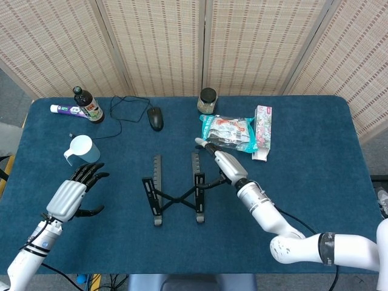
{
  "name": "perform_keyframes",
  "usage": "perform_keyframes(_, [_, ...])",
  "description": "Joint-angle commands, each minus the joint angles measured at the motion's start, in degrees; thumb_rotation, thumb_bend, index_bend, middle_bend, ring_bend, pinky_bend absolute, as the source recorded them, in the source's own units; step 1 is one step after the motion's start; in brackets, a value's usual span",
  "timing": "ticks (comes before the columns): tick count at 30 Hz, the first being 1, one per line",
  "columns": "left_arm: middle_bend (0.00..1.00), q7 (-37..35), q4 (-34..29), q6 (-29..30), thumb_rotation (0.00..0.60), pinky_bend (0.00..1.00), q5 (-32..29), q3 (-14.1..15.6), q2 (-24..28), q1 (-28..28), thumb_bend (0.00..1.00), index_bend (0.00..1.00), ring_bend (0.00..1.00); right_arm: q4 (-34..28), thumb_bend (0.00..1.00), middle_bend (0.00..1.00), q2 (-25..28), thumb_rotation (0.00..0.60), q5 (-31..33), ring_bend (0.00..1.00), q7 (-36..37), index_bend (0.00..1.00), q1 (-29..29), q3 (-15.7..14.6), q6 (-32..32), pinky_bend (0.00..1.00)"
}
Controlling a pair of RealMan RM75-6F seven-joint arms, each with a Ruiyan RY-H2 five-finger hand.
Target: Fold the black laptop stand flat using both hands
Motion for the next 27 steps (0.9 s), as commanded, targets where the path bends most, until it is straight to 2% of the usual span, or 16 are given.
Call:
perform_keyframes(1, [0.05, 1.10, 0.21, -0.65, 0.600, 0.02, -0.38, -0.53, 0.19, -0.43, 0.17, 0.16, 0.01, 0.30, 0.01, 0.14, -0.69, 0.600, -1.82, 0.00, -2.20, 0.00, -1.76, 1.24, 4.58, 0.03])
perform_keyframes(6, [0.05, 3.96, 1.15, -3.45, 0.600, 0.02, -1.56, -1.93, 0.39, -2.45, 0.17, 0.16, 0.01, -1.70, 0.01, 0.13, 1.96, 0.600, -11.47, 0.00, -5.96, 0.00, -5.32, -0.45, 11.18, 0.03])
perform_keyframes(10, [0.05, 6.40, 2.91, -7.07, 0.600, 0.02, -1.96, -2.71, 0.05, -5.02, 0.17, 0.16, 0.01, -2.50, 0.01, 0.13, 4.82, 0.600, -19.24, 0.00, -9.18, 0.00, -7.48, -3.65, 13.05, 0.03])
perform_keyframes(15, [0.05, 8.10, 7.00, -13.26, 0.600, 0.02, -2.46, -4.26, -2.80, -10.06, 0.17, 0.16, 0.01, -2.97, 0.01, 0.13, 8.36, 0.600, -29.92, 0.00, -16.41, 0.00, -8.87, -8.22, 13.89, 0.03])
perform_keyframes(20, [0.05, 9.90, 13.85, -18.19, 0.600, 0.02, -1.79, -5.23, -7.72, -15.11, 0.17, 0.15, 0.01, -3.39, 0.00, 0.13, 9.91, 0.600, -35.30, 0.00, -21.39, 0.00, -9.43, -11.34, 11.88, 0.03])
perform_keyframes(27, [0.05, 11.42, 23.11, -23.54, 0.600, 0.02, -2.19, -5.74, -13.65, -20.41, 0.17, 0.13, 0.01, -2.09, 0.00, 0.13, 8.07, 0.600, -38.57, 0.00, -25.67, 0.00, -9.98, -13.23, 9.40, 0.03])
